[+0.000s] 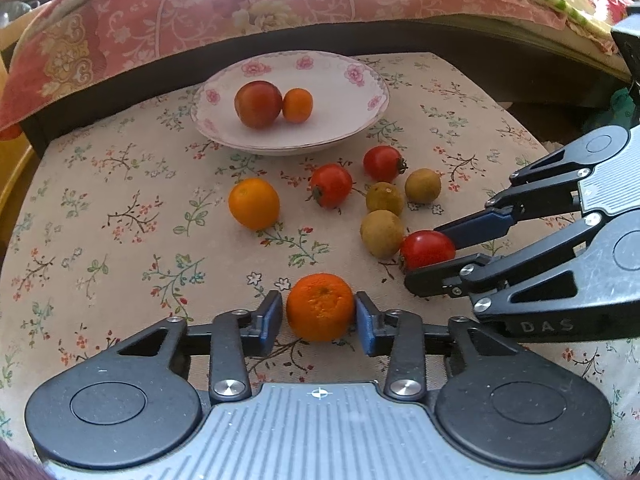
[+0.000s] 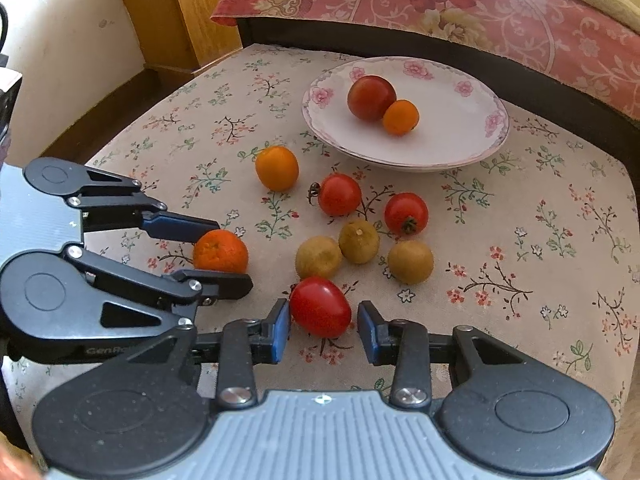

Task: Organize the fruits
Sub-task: 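Lift and carry the tangerine and cherry tomato in both tools over the plate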

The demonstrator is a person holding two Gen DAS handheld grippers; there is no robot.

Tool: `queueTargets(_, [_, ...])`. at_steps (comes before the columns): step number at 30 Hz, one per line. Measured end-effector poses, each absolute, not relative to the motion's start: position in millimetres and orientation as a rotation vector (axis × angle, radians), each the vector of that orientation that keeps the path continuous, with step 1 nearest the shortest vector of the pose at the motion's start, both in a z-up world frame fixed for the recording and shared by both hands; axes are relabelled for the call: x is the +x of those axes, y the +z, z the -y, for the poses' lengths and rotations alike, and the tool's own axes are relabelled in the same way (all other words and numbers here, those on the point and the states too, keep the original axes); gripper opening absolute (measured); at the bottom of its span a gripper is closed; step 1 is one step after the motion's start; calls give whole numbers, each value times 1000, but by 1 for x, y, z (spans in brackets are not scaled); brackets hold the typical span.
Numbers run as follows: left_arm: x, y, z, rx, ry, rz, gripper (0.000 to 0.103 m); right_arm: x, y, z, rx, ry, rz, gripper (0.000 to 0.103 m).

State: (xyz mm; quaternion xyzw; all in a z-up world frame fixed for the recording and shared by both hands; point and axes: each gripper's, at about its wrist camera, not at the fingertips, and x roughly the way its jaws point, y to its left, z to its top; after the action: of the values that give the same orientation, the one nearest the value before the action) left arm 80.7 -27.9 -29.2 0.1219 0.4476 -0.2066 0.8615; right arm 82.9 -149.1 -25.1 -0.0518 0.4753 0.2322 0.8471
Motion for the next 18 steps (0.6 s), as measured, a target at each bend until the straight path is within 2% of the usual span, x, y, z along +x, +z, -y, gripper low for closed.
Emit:
queueTargets(10, [81,-30,31,271,-427,-941,45,82,-25,151,-108,465,-1007,35])
queueTargets(18, [81,-31,28,264,-402,-941,53,83,-25,149,-98,446,-1011,35])
